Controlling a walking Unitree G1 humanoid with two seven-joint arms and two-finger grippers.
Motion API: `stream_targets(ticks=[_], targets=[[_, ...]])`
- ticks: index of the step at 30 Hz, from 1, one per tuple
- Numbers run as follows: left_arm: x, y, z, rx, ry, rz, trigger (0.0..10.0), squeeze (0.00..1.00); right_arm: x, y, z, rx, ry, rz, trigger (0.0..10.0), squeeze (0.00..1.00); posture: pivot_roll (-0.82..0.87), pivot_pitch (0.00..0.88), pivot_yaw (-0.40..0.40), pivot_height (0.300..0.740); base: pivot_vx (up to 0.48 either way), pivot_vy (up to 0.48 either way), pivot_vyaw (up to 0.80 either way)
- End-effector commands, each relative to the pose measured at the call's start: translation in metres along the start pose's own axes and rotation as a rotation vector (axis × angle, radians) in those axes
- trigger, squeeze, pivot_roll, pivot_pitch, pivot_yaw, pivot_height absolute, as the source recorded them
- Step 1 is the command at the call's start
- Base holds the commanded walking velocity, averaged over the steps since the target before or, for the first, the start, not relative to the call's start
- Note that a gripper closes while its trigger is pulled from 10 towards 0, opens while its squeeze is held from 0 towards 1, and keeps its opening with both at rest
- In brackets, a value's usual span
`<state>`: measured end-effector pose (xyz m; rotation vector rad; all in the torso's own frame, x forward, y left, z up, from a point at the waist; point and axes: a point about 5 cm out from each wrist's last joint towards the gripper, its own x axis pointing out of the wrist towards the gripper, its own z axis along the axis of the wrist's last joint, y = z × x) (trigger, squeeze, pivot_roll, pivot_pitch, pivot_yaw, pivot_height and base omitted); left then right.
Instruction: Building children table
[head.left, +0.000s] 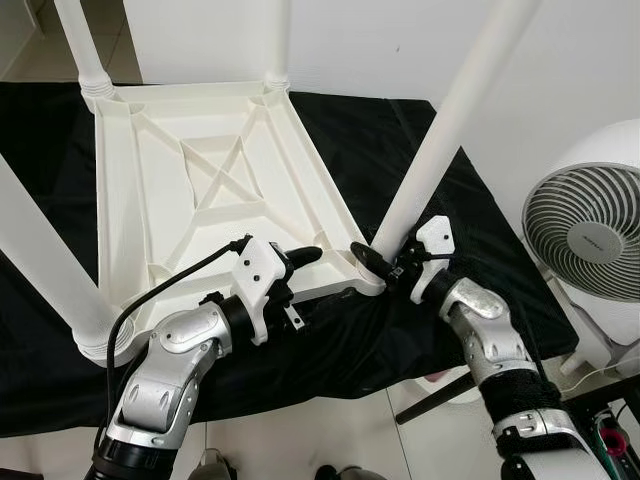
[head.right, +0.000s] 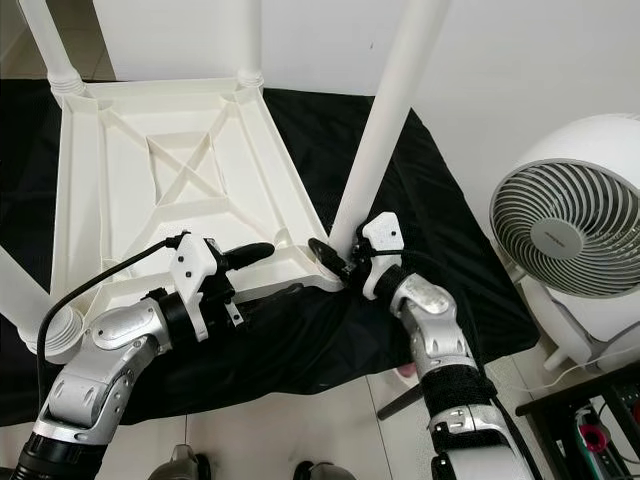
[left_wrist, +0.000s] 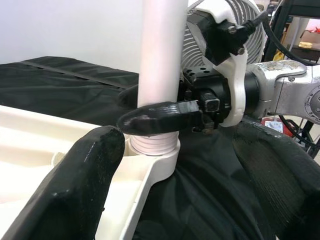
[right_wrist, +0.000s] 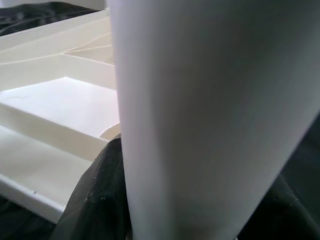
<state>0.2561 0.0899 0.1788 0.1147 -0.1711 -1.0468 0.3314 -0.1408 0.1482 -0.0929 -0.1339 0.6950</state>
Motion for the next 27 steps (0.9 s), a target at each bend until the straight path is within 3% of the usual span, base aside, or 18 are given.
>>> stream_targets(ticks=[1, 9, 12, 14, 16, 17, 18, 19, 27], targets=[[0.001, -0.003, 0.000, -0.012, -0.004, 0.044, 10.0, 0.00, -0.005, 0.004, -0.019, 0.018, 0.098, -0.053, 10.0, 0.00, 0.13, 0.108, -0.098, 0.740, 0.000, 0.000, 0.00], [0.002, -0.006, -0.003, -0.018, 0.012, 0.031, 10.0, 0.00, -0.004, 0.036, -0.017, 0.026, 0.079, -0.155, 10.0, 0.00, 0.13, 0.104, -0.100, 0.740, 0.000, 0.000, 0.00], [0.002, -0.006, -0.004, -0.018, 0.012, 0.030, 10.0, 0.00, -0.004, 0.038, -0.016, 0.040, 0.079, -0.183, 10.0, 0.00, 0.13, 0.102, -0.100, 0.740, 0.000, 0.000, 0.00], [0.002, -0.006, -0.003, -0.019, 0.012, 0.027, 10.0, 0.00, -0.003, 0.041, -0.015, 0.068, 0.077, -0.286, 10.0, 0.00, 0.13, 0.102, -0.100, 0.740, 0.000, 0.000, 0.00], [0.002, -0.006, -0.003, -0.019, 0.012, 0.027, 10.0, 0.00, -0.003, 0.041, -0.015, 0.068, 0.077, -0.286, 10.0, 0.00, 0.13, 0.102, -0.100, 0.740, 0.000, 0.000, 0.00], [0.003, -0.006, -0.003, -0.018, 0.012, 0.024, 10.0, 0.00, -0.004, 0.043, -0.013, 0.079, 0.073, -0.431, 10.0, 0.00, 0.12, 0.100, -0.101, 0.740, 0.000, 0.000, 0.00], [0.003, -0.006, -0.003, -0.018, 0.012, 0.024, 10.0, 0.00, -0.004, 0.043, -0.013, 0.079, 0.073, -0.431, 10.0, 0.00, 0.12, 0.100, -0.101, 0.740, 0.000, 0.000, 0.00], [0.003, -0.007, -0.003, -0.020, 0.011, 0.021, 10.0, 0.00, -0.006, 0.044, -0.014, 0.095, 0.070, -0.590, 10.0, 0.00, 0.12, 0.097, -0.106, 0.740, 0.000, 0.000, 0.00], [0.003, -0.008, -0.004, -0.022, 0.008, 0.024, 10.0, 0.00, -0.013, 0.041, -0.010, 0.102, 0.069, -0.682, 10.0, 0.00, 0.12, 0.097, -0.113, 0.740, 0.000, 0.000, 0.00]])
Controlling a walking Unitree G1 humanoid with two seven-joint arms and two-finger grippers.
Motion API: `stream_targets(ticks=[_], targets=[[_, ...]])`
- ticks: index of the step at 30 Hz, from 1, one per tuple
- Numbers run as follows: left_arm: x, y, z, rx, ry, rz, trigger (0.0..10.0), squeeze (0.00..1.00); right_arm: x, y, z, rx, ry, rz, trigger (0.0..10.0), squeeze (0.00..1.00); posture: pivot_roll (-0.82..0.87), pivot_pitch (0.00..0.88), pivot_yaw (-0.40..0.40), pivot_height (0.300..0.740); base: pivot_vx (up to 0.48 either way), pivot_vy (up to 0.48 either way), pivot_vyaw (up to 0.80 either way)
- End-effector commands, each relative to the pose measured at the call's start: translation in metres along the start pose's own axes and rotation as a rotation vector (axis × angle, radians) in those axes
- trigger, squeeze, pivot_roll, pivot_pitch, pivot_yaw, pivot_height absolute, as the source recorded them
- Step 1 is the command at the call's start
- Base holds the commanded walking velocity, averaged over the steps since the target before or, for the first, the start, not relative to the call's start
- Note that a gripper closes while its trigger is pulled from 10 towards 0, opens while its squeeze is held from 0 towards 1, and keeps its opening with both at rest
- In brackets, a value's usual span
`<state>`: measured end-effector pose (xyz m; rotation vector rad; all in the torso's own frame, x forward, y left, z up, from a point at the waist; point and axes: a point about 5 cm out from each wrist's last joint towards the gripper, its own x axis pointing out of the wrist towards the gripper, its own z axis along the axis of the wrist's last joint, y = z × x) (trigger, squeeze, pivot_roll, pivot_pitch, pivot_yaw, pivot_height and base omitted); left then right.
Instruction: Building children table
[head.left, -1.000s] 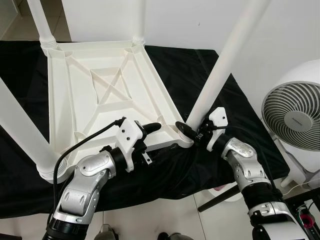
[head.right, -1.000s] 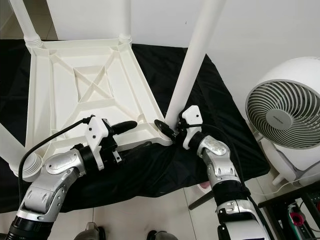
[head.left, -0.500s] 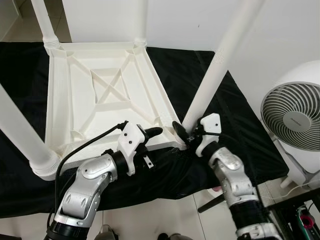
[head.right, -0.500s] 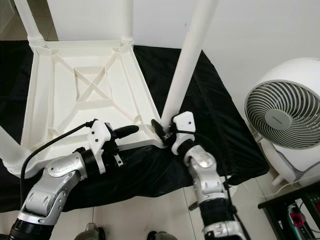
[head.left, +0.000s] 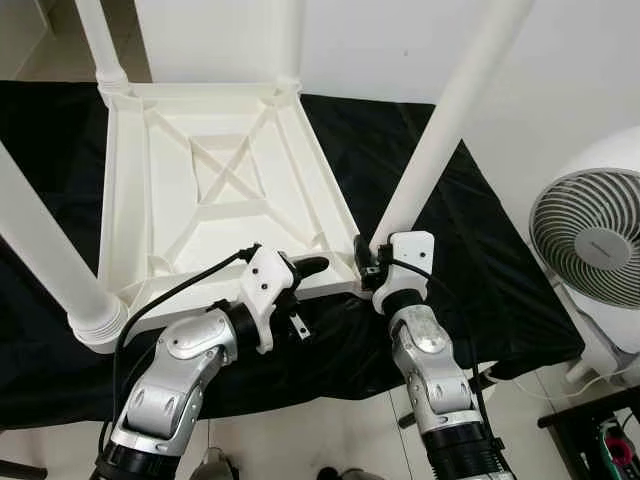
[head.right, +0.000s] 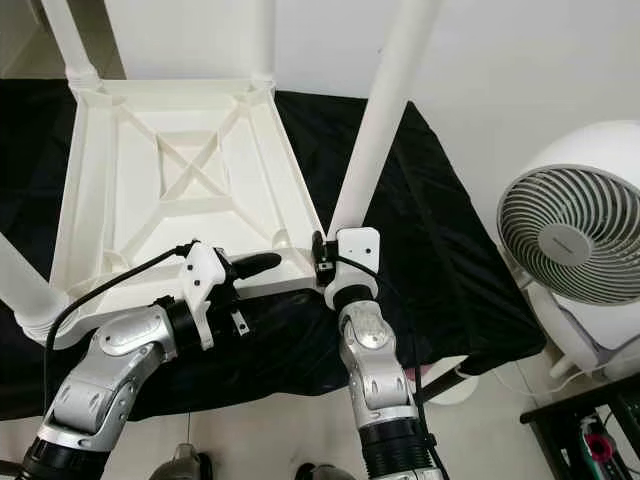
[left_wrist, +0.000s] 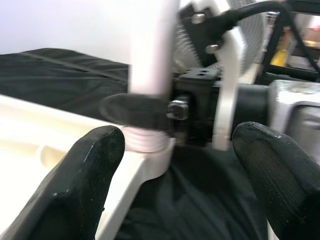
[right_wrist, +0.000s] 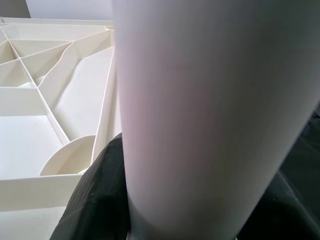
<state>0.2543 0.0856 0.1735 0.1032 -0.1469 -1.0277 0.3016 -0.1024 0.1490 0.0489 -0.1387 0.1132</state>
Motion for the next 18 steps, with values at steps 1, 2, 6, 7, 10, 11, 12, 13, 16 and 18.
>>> stream_targets(ticks=[1, 2, 6, 7, 10, 11, 12, 13, 16, 18], targets=[[0.001, -0.003, 0.001, -0.001, -0.008, 0.006, 10.0, 0.00, -0.008, -0.019, -0.015, -0.024, 0.081, -0.102, 10.0, 0.00, 0.12, 0.096, -0.115, 0.740, 0.000, 0.000, 0.00], [0.001, -0.003, 0.001, -0.001, -0.008, 0.006, 10.0, 0.00, -0.008, -0.019, -0.015, -0.024, 0.081, -0.102, 10.0, 0.00, 0.12, 0.096, -0.115, 0.740, 0.000, 0.000, 0.00], [0.001, -0.002, 0.002, 0.002, -0.011, 0.013, 10.0, 0.00, -0.007, -0.020, -0.013, -0.037, 0.087, -0.128, 10.0, 0.00, 0.12, 0.095, -0.117, 0.740, 0.000, 0.000, 0.00], [0.001, -0.001, 0.002, 0.002, -0.011, 0.014, 10.0, 0.00, -0.007, -0.022, -0.012, -0.038, 0.084, -0.135, 10.0, 0.00, 0.12, 0.095, -0.119, 0.740, 0.000, 0.000, 0.00], [0.001, -0.001, 0.002, 0.001, -0.011, 0.017, 10.0, 0.00, -0.005, -0.027, -0.009, -0.022, 0.066, -0.140, 10.0, 1.00, 0.12, 0.094, -0.120, 0.740, 0.000, 0.000, 0.00], [0.001, -0.001, 0.002, 0.002, -0.011, 0.018, 10.0, 0.00, -0.004, -0.029, -0.007, -0.006, 0.050, -0.123, 10.0, 1.00, 0.12, 0.094, -0.120, 0.740, 0.000, 0.000, 0.00], [0.001, -0.001, 0.002, 0.002, -0.011, 0.018, 10.0, 0.00, -0.004, -0.029, -0.007, -0.006, 0.050, -0.123, 10.0, 1.00, 0.12, 0.094, -0.120, 0.740, 0.000, 0.000, 0.00], [0.001, -0.001, 0.002, 0.002, -0.012, 0.019, 10.0, 0.00, -0.003, -0.031, -0.005, 0.000, 0.038, -0.107, 10.0, 1.00, 0.12, 0.092, -0.118, 0.740, 0.000, 0.000, 0.00], [0.001, -0.001, 0.002, 0.002, -0.012, 0.021, 10.0, 0.00, -0.001, -0.032, -0.003, 0.020, 0.036, -0.059, 10.0, 1.00, 0.12, 0.093, -0.120, 0.740, 0.000, 0.000, 0.00], [0.002, -0.001, 0.002, 0.002, -0.012, 0.024, 10.0, 0.00, 0.002, -0.034, -0.001, 0.016, 0.051, 0.065, 10.0, 1.00, 0.12, 0.093, -0.117, 0.740, 0.000, 0.000, 0.00]])
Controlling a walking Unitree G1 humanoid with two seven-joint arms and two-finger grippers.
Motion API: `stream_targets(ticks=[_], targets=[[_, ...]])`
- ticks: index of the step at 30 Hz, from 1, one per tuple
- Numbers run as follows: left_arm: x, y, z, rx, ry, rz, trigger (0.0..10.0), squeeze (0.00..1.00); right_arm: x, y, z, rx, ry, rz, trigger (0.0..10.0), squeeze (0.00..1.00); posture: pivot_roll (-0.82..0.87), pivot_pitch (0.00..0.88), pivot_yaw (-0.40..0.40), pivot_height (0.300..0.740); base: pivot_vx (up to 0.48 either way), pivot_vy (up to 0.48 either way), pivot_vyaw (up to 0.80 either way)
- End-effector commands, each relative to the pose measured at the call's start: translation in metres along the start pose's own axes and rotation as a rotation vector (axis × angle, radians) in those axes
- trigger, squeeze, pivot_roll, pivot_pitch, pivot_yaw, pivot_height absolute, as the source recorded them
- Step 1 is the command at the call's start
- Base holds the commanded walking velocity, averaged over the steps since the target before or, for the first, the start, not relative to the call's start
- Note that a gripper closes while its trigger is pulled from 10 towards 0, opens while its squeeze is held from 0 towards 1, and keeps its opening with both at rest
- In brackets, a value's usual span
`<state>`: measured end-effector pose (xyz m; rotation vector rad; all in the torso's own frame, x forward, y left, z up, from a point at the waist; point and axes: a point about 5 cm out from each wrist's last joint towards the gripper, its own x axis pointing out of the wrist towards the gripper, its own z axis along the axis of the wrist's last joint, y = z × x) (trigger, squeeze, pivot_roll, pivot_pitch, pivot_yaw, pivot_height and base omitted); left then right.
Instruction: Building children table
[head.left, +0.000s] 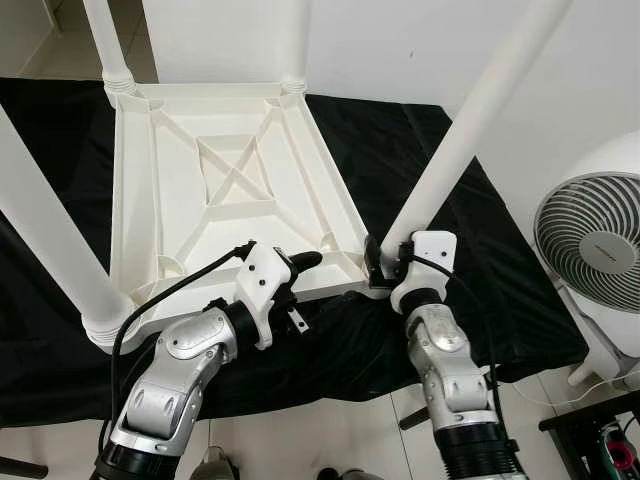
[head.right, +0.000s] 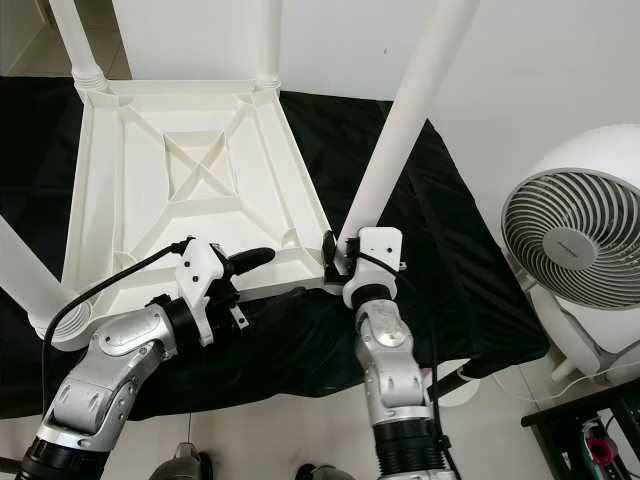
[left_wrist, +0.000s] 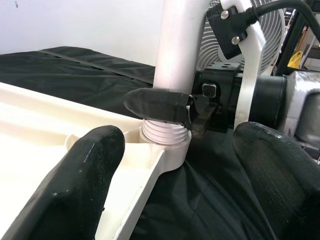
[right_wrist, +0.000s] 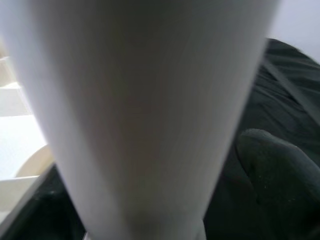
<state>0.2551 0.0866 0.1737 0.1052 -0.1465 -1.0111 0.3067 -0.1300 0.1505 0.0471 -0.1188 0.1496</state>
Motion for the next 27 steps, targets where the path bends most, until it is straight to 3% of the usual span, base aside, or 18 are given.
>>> stream_targets(ticks=[1, 2, 3, 5, 7, 13, 23, 24, 26, 27], targets=[[0.002, -0.002, 0.002, 0.000, -0.015, 0.007, 10.0, 0.00, -0.001, -0.006, -0.004, 0.014, 0.030, 0.030, 10.0, 1.00, 0.12, 0.093, -0.117, 0.740, 0.000, 0.000, 0.00], [0.002, -0.001, 0.002, 0.001, -0.014, 0.007, 10.0, 0.00, 0.000, -0.010, -0.005, 0.013, 0.050, 0.100, 10.0, 0.00, 0.12, 0.096, -0.117, 0.740, 0.000, 0.000, 0.00], [0.002, -0.001, 0.002, 0.001, -0.014, 0.007, 10.0, 0.00, 0.000, -0.010, -0.005, 0.013, 0.050, 0.100, 10.0, 0.00, 0.12, 0.096, -0.117, 0.740, 0.000, 0.000, 0.00], [0.002, -0.001, 0.002, 0.001, -0.014, 0.006, 10.0, 0.00, -0.001, -0.023, -0.005, -0.077, 0.077, 0.277, 10.0, 0.00, 0.11, 0.098, -0.113, 0.740, 0.000, 0.000, 0.00], [0.002, -0.001, 0.002, 0.000, -0.014, 0.006, 10.0, 0.00, -0.002, -0.026, -0.005, -0.103, 0.086, 0.334, 10.0, 0.00, 0.11, 0.099, -0.112, 0.740, 0.000, 0.000, 0.00], [0.002, 0.000, 0.002, 0.000, -0.014, 0.006, 10.0, 0.00, 0.001, -0.030, -0.003, -0.140, 0.096, 0.436, 10.0, 0.00, 0.11, 0.106, -0.103, 0.740, 0.000, 0.000, 0.00], [0.001, 0.002, 0.004, 0.004, -0.015, 0.019, 10.0, 0.00, 0.021, -0.023, 0.004, -0.145, 0.045, 0.550, 10.0, 0.00, 0.12, 0.114, -0.105, 0.740, 0.000, 0.000, 0.00], [0.000, 0.002, 0.005, 0.005, -0.014, 0.022, 10.0, 0.00, 0.024, -0.022, 0.005, -0.145, 0.040, 0.565, 8.5, 0.00, 0.14, 0.117, -0.105, 0.740, 0.000, 0.000, 0.00], [0.000, 0.002, 0.005, 0.006, -0.014, 0.023, 10.0, 0.00, 0.024, -0.022, 0.005, -0.144, 0.038, 0.569, 8.5, 0.00, 0.14, 0.117, -0.105, 0.740, 0.000, 0.000, 0.00], [-0.001, 0.002, 0.005, 0.006, -0.013, 0.024, 10.0, 0.00, 0.025, -0.022, 0.006, -0.147, 0.032, 0.575, 6.7, 0.00, 0.14, 0.118, -0.105, 0.740, 0.000, 0.000, 0.00]])
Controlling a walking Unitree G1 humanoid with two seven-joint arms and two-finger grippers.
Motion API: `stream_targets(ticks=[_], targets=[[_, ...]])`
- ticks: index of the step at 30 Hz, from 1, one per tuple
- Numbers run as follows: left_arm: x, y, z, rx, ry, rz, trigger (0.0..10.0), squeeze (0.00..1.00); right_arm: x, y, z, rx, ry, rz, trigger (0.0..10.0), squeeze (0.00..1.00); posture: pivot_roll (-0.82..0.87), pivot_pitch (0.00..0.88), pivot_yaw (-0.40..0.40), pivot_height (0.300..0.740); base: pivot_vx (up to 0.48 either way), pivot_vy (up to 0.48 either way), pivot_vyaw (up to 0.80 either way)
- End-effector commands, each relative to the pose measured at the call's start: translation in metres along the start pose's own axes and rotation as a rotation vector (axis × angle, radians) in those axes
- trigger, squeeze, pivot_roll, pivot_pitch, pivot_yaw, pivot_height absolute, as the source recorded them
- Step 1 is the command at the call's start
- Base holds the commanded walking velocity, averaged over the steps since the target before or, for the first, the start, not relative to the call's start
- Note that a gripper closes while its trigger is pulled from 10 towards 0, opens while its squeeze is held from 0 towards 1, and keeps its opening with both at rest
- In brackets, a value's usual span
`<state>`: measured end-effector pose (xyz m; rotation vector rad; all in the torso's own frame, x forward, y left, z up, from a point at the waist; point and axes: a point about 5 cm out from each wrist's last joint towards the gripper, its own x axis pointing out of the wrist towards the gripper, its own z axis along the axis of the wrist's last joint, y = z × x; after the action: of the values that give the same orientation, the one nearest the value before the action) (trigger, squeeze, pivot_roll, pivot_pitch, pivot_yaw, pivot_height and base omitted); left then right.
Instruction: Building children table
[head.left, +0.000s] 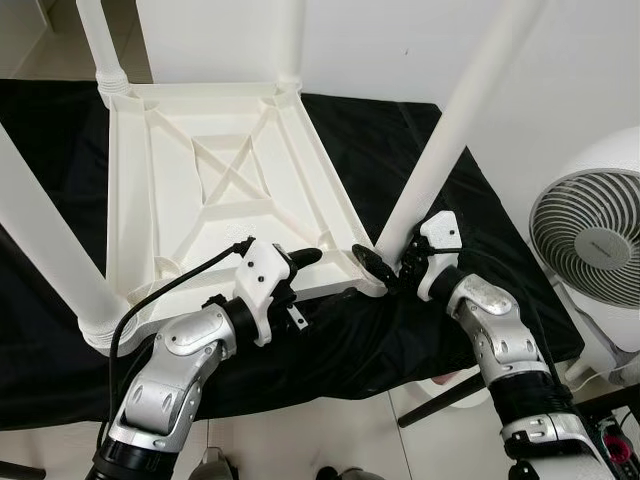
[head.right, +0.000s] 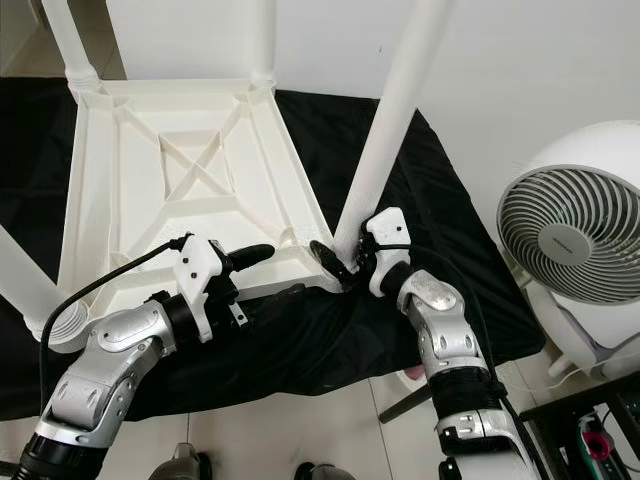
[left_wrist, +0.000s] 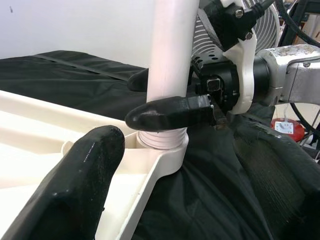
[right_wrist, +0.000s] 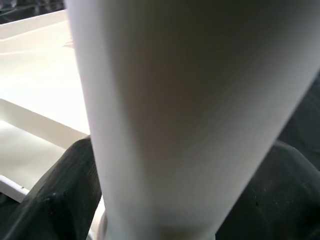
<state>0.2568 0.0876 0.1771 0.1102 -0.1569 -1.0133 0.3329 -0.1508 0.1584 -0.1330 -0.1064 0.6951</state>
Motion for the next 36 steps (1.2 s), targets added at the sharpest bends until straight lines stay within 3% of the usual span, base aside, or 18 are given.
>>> stream_targets(ticks=[1, 2, 3, 4, 20, 21, 24, 26, 32, 35, 36], targets=[[-0.001, 0.000, 0.002, -0.002, -0.006, 0.026, 10.0, 0.00, 0.003, 0.000, 0.000, -0.004, -0.007, 0.030, 4.6, 0.00, 0.14, 0.118, -0.105, 0.740, 0.000, 0.000, 0.00], [-0.002, 0.000, 0.002, -0.002, -0.006, 0.027, 10.0, 0.00, 0.003, -0.001, -0.001, -0.005, -0.010, 0.037, 1.9, 0.00, 0.14, 0.118, -0.106, 0.740, 0.000, 0.000, 0.00], [-0.002, 0.000, 0.002, -0.002, -0.006, 0.027, 10.0, 0.00, 0.003, -0.001, -0.001, -0.005, -0.010, 0.037, 1.9, 0.00, 0.14, 0.118, -0.106, 0.740, 0.000, 0.000, 0.00], [-0.002, 0.000, 0.002, -0.002, -0.006, 0.028, 10.0, 0.00, 0.002, -0.001, -0.002, -0.004, -0.004, 0.043, 0.0, 0.00, 0.14, 0.120, -0.104, 0.740, 0.000, 0.000, 0.00], [-0.001, -0.001, 0.002, -0.005, -0.007, 0.019, 10.0, 0.00, -0.010, -0.007, -0.016, 0.023, 0.017, 0.024, 0.0, 0.00, 0.12, 0.122, -0.095, 0.740, 0.000, 0.000, 0.00], [-0.001, -0.001, 0.002, -0.006, -0.007, 0.016, 10.0, 0.00, -0.012, -0.009, -0.017, 0.024, 0.023, -0.002, 10.0, 0.00, 0.12, 0.123, -0.095, 0.740, 0.000, 0.000, 0.00], [-0.001, -0.001, 0.002, -0.008, -0.008, 0.013, 10.0, 0.00, -0.016, -0.013, -0.019, 0.031, 0.027, -0.050, 10.0, 0.00, 0.12, 0.123, -0.094, 0.740, 0.000, 0.000, 0.00], [0.000, -0.002, 0.002, -0.011, -0.010, 0.012, 10.0, 0.00, -0.021, -0.019, -0.020, 0.024, 0.033, -0.147, 10.0, 0.00, 0.12, 0.125, -0.096, 0.740, 0.000, 0.000, 0.00], [0.000, -0.002, 0.002, -0.012, -0.010, 0.012, 10.0, 0.00, -0.024, -0.022, -0.021, 0.034, 0.029, -0.209, 10.0, 0.00, 0.12, 0.127, -0.098, 0.740, 0.000, 0.000, 0.00], [-0.001, -0.003, 0.001, -0.016, -0.008, 0.011, 10.0, 0.00, -0.030, -0.021, -0.020, 0.038, 0.016, -0.413, 10.0, 0.00, 0.11, 0.129, -0.096, 0.740, 0.000, 0.000, 0.00], [-0.001, -0.003, 0.001, -0.016, -0.008, 0.011, 10.0, 0.00, -0.030, -0.021, -0.020, 0.038, 0.016, -0.413, 10.0, 0.00, 0.11, 0.129, -0.096, 0.740, 0.000, 0.000, 0.00]])
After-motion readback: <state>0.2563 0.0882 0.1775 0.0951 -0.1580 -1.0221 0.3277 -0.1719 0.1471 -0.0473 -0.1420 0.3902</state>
